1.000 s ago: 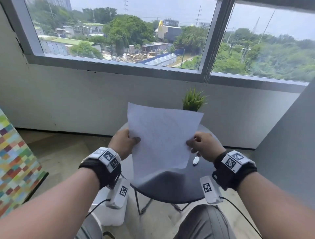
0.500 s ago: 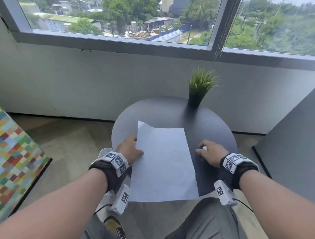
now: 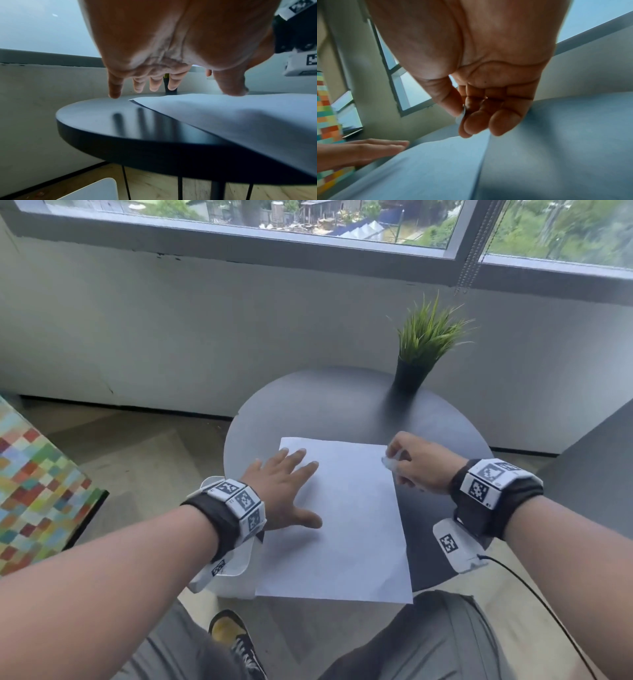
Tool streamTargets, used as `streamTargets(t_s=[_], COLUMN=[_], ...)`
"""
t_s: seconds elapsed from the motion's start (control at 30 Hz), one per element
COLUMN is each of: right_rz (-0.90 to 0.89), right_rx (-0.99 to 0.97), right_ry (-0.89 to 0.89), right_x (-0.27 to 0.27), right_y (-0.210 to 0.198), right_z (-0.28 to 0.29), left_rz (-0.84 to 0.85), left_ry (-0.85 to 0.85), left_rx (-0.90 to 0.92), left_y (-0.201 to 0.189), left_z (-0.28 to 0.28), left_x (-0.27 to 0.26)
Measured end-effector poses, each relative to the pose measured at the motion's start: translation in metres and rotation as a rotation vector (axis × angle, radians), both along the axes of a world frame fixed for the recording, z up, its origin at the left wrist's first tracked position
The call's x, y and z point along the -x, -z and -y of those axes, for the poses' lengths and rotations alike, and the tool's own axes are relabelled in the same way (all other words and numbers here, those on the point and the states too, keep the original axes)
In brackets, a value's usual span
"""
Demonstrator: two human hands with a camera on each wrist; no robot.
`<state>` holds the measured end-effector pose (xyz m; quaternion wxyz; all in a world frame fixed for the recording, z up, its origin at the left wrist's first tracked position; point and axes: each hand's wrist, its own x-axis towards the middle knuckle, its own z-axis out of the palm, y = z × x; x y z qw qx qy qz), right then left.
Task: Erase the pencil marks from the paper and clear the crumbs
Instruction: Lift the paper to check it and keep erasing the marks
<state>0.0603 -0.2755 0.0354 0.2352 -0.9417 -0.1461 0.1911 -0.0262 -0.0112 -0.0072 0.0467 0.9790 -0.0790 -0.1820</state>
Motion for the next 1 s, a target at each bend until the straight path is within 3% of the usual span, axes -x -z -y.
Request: streamTargets(t_s=[0.2,0.4,0.57,0.73,0.9,0.93,1.0], right_rz=[-0.134,0.037,-0.026,0.167,-0.022,0.005,0.101], right_rx=[-0.051,0.137,0.232,0.240,0.278,0.272,0.265], right_ry=[-0.149,-0.158,-0.597,-0.314,-0.709,-0.689,-0.487], right_x=[0.017,0.020,0.053,0.028,0.057,0.053,0.036], right_y=[0.017,0.033,0.030,0.030,0.026,0.026,0.029], right_z=[-0.048,-0.058,-0.063,-0.059,-0.065,-0.066,-0.069], left_rz=[-0.050,-0.099,-0.131,-0.139,-0.154,-0.149,-0.126], left_ry=[0.121,0.113,0.101,0.096,0.095,0.093,0.084], left_rx=[-0.078,-0.145,-0.155,-0.159,-0.125,-0.120,-0.114], left_y=[0.007,0.001,0.002,0.001,0.000,0.000,0.002], left_z=[0.013,0.021,0.022,0.021,0.020,0.020,0.019], left_x=[0.001,-0.001,-0.003,-0.004,-0.002,-0.002,-0.002])
